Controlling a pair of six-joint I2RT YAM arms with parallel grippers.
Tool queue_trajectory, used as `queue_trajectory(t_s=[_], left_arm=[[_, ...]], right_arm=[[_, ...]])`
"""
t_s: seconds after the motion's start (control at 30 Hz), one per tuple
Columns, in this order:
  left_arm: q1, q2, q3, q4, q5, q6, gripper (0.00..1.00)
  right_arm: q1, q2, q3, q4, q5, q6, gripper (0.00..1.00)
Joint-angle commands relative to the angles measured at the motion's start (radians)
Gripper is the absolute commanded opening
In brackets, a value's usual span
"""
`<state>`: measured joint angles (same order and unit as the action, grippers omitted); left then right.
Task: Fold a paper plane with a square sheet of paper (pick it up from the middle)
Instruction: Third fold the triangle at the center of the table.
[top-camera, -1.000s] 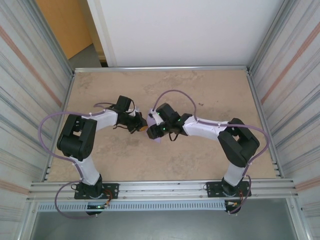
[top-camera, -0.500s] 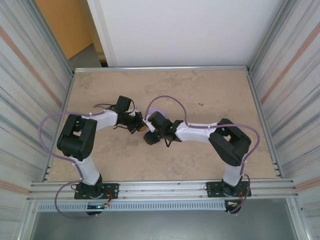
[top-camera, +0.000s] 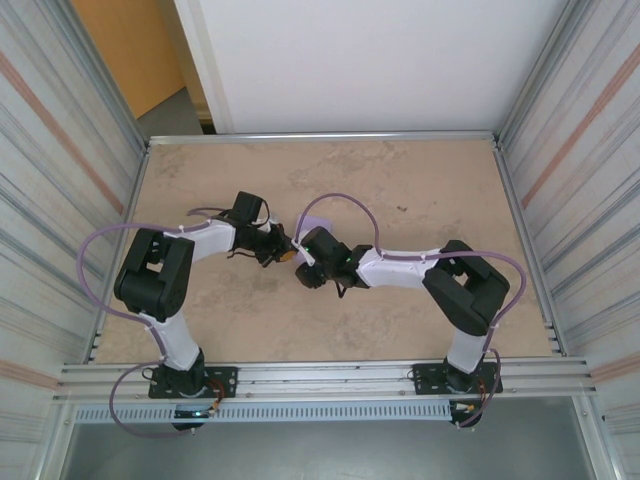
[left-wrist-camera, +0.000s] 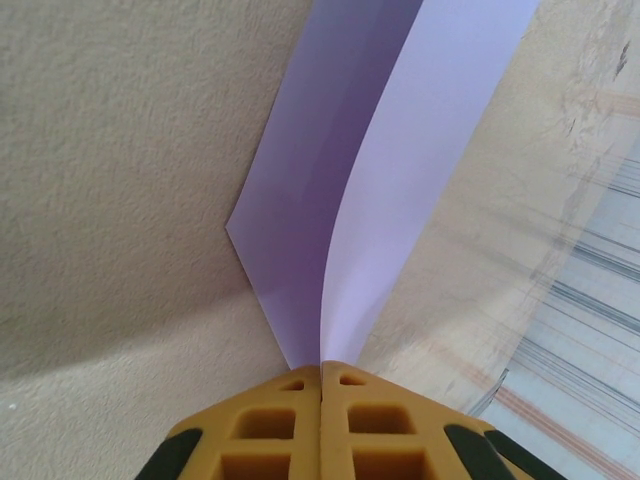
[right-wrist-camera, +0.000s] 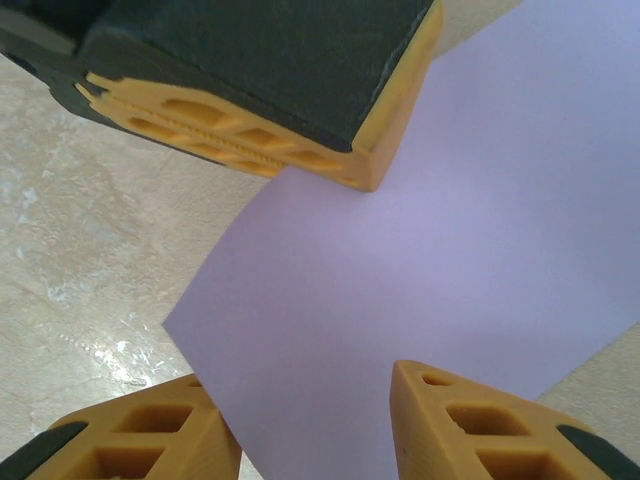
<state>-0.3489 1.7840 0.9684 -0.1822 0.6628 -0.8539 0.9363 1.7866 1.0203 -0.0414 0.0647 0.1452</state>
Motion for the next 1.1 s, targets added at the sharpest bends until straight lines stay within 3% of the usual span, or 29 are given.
queue_trajectory(t_s=[0.0, 0.3, 0.5, 0.73, 0.9, 1.07], left_arm=[[-0.009, 0.007, -0.005, -0.014, 0.009, 0.006, 0.04], [-0.009, -0.009, -0.010, -0.016, 0.007, 0.002, 0.06], [0.018, -0.051, -0.013, -0.069, -0.031, 0.030, 0.22], [0.101, -0.163, -0.062, -0.044, -0.048, 0.051, 0.31], [0.097, -0.174, -0.057, -0.005, -0.033, 0.051, 0.31], [0.058, -0.099, -0.004, 0.003, -0.022, 0.064, 0.30]], right_arm=[[-0.001, -0.042, -0.007, 0.015, 0.009, -0.011, 0.39], [-0.020, -0.013, 0.018, -0.007, -0.088, -0.004, 0.19], [-0.045, -0.019, 0.009, -0.010, -0.205, -0.002, 0.06], [-0.092, -0.018, -0.005, -0.013, -0.454, 0.021, 0.02], [-0.101, 0.009, 0.000, -0.012, -0.588, 0.042, 0.02], [-0.100, 0.025, -0.006, -0.009, -0.646, 0.053, 0.02]])
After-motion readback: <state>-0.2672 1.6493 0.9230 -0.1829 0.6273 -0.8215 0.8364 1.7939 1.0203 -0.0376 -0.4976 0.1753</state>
